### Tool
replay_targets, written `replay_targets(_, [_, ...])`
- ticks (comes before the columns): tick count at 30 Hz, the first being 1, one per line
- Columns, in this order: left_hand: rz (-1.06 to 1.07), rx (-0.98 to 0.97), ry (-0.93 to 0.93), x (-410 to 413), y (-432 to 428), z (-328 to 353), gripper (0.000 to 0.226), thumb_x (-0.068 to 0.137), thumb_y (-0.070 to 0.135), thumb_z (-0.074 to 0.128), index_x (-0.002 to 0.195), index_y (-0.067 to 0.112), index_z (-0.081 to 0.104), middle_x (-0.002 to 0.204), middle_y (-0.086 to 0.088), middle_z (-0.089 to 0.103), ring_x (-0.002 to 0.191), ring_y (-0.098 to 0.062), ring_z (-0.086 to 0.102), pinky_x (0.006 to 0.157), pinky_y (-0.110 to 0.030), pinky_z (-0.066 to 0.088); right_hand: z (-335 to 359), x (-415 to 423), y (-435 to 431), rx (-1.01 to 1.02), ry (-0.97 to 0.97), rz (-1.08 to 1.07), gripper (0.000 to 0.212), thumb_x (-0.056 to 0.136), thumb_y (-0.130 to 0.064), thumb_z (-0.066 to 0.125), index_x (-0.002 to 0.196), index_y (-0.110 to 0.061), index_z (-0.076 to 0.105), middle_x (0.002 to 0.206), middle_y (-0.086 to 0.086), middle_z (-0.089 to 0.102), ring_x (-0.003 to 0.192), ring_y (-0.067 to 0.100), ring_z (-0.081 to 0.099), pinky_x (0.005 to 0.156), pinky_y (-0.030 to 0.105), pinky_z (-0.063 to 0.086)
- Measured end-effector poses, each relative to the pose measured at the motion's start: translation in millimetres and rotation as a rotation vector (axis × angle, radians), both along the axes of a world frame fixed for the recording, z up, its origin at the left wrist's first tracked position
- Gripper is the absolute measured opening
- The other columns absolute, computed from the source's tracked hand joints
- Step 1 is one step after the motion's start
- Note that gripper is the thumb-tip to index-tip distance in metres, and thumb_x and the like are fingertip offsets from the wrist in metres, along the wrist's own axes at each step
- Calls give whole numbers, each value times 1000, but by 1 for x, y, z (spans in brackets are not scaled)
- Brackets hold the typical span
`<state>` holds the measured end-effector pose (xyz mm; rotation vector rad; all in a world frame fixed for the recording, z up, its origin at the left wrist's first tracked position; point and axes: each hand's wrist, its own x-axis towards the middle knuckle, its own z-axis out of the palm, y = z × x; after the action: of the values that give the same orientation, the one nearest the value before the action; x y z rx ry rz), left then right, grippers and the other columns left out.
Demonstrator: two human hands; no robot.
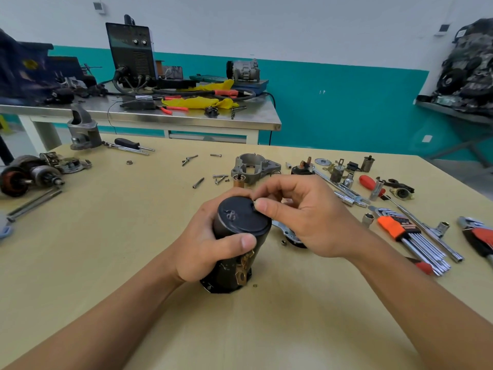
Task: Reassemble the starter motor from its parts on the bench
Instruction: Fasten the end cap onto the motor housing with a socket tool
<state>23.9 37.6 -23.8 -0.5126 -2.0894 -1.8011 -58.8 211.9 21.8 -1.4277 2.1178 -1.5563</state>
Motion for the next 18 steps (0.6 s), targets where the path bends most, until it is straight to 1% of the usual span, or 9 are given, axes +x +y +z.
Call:
replay_targets(1, [2, -7, 8, 0, 0, 0, 89, 72, 66, 75, 119, -6, 54, 99, -28, 60, 89, -27, 58, 81, -34, 48, 1, -1, 1, 4, 3, -4, 12, 88, -28, 66, 96, -23, 74, 92, 10, 69, 90, 30, 63, 77, 56, 54])
replay_targets(3, [9, -26, 21, 1, 1, 1, 85, 73, 64, 76, 118, -5, 54, 100, -27, 60, 89, -26, 58, 80, -32, 48, 2, -2, 3, 2, -18, 4, 13, 85, -28, 69, 95, -23, 75, 95, 12, 70, 93, 31, 64, 81, 58, 53])
replay_targets(6, [22, -60, 29, 0, 0, 1, 73, 71, 48, 78, 118, -3, 55, 99, -23, 62, 87, -27, 59, 79, -32, 49, 4, -4, 5, 8, -77, 33, 10, 82, -26, 70, 90, -29, 76, 96, 11, 72, 96, 32, 67, 87, 55, 54])
replay_targets(7, [20, -59, 34, 0, 0, 1, 74, 71, 49, 78, 118, -3, 55, 99, -23, 62, 87, -30, 59, 80, -32, 49, 5, -4, 5, 12, -87, 42, 11, 82, -25, 70, 89, -30, 76, 96, 10, 73, 97, 32, 67, 89, 53, 54])
replay_targets(9, [-2, -47, 40, 1, 1, 2, 84, 72, 62, 76, 119, -4, 54, 101, -25, 62, 89, -35, 59, 81, -33, 49, 6, -5, 7, 32, -102, 57, 11, 84, -21, 71, 91, -26, 76, 96, 9, 74, 97, 32, 68, 90, 49, 56])
replay_targets(11, [-3, -48, 40, 1, 2, 3, 85, 73, 66, 74, 119, -4, 55, 102, -23, 63, 90, -35, 59, 81, -32, 49, 9, -6, 8, 58, -116, 61, 10, 86, -17, 73, 93, -24, 76, 95, 4, 76, 95, 25, 70, 85, 38, 58])
replay_targets(13, [8, -66, 42, 2, 3, 4, 75, 72, 54, 77, 118, -2, 56, 97, -15, 64, 86, -27, 60, 79, -29, 49, 13, -7, 10, 75, -108, 42, 11, 86, -14, 75, 91, -24, 77, 90, -1, 77, 90, 18, 72, 80, 30, 58])
replay_targets(15, [21, -86, 43, 1, 4, 5, 60, 71, 37, 73, 115, 0, 56, 93, -5, 64, 82, -18, 60, 75, -26, 48, 17, -7, 11, 93, -69, 19, 11, 84, -15, 77, 88, -24, 78, 85, -3, 77, 84, 15, 72, 77, 28, 58])
replay_targets(18, [11, -92, 47, 2, 8, 6, 54, 71, 30, 71, 114, 0, 57, 90, -5, 63, 77, -17, 60, 70, -27, 50, 20, -6, 15, 98, -59, 11, 8, 81, -16, 80, 83, -24, 79, 80, -3, 76, 76, 12, 72, 67, 23, 57])
